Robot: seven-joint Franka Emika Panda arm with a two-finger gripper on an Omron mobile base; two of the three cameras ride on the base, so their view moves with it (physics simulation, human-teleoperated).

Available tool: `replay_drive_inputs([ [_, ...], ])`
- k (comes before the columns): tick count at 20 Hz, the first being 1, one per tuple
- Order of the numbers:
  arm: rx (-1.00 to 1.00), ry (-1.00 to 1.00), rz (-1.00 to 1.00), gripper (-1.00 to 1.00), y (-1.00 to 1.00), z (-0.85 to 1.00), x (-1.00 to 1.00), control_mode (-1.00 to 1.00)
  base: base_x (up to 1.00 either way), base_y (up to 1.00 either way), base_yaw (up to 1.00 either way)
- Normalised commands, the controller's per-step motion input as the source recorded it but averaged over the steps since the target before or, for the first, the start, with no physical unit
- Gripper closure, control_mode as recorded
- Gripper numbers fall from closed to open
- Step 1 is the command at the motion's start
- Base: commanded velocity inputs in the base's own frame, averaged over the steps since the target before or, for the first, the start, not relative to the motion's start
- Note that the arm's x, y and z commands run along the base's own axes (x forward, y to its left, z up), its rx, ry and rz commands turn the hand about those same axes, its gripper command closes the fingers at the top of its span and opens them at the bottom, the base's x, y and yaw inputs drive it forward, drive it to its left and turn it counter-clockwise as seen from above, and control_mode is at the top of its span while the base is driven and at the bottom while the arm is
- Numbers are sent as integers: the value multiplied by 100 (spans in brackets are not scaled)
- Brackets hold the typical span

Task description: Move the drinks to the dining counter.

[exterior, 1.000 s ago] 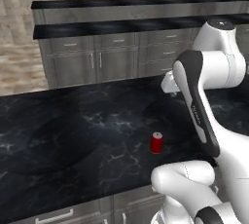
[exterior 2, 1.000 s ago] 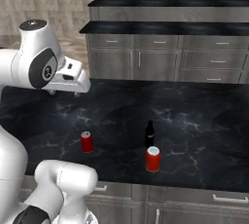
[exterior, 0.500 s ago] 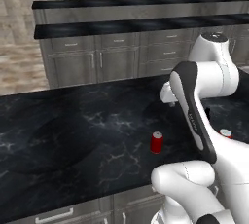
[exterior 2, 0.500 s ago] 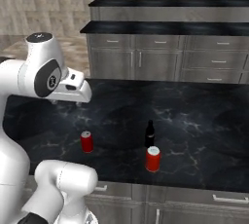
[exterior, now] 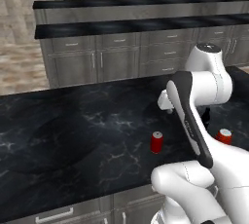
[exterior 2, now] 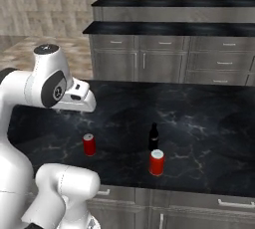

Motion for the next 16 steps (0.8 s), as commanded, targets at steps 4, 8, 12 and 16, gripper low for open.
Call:
replay_drive_inputs([
  [4, 0, 0, 0, -100, 1, -13, 4, -100, 0, 0, 0],
  [8, 0, 0, 0, -100, 2, -11, 27, -100, 0, 0, 0],
  [12, 0, -1, 0, -100, 4, -13, 22, -100, 0, 0, 0],
  [16, 0, 0, 0, -100, 1, -20, 11, -100, 0, 0, 0],
])
